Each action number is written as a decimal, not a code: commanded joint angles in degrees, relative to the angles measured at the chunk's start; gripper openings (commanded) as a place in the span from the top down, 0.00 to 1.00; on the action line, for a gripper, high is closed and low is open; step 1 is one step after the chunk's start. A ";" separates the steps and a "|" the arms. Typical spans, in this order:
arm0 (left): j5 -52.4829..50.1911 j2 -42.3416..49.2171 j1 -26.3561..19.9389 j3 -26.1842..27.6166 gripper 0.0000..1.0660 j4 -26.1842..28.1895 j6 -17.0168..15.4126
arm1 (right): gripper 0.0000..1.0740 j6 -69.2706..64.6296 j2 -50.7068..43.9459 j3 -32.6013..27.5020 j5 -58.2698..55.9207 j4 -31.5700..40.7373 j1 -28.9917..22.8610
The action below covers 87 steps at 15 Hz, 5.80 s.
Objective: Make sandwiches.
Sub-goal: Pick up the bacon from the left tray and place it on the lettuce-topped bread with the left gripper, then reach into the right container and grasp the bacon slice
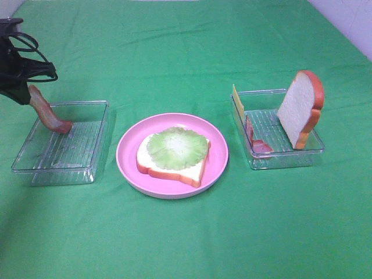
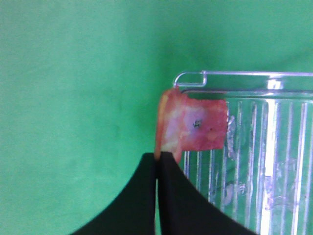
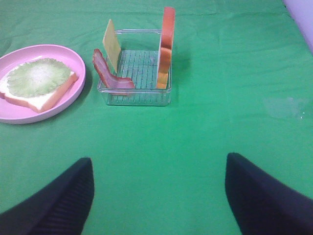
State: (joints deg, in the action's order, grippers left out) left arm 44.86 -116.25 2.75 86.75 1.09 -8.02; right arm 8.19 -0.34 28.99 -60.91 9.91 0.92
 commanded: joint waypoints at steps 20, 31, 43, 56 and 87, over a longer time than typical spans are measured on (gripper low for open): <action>-10.94 0.40 32.83 0.11 1.00 34.03 10.77 | 0.34 0.69 -0.80 0.00 0.00 0.11 0.29; -4.87 -3.44 31.46 0.11 0.98 6.99 -12.95 | 0.34 0.69 -0.80 0.00 0.00 0.11 0.29; 18.33 6.82 31.34 5.56 0.24 -6.53 -11.40 | 0.34 0.69 -0.80 0.00 0.00 0.11 0.29; 28.53 49.73 39.76 -15.01 0.24 -8.82 -11.40 | 0.34 0.69 -0.80 0.00 0.00 0.11 0.29; 15.30 117.06 39.71 -58.10 0.25 -8.82 0.34 | 0.34 -2.64 12.89 2.23 10.08 1.49 0.29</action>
State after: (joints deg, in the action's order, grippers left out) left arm 60.68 0.40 42.06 28.76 -8.14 -7.96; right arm 6.02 11.97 30.77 -52.54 11.12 0.92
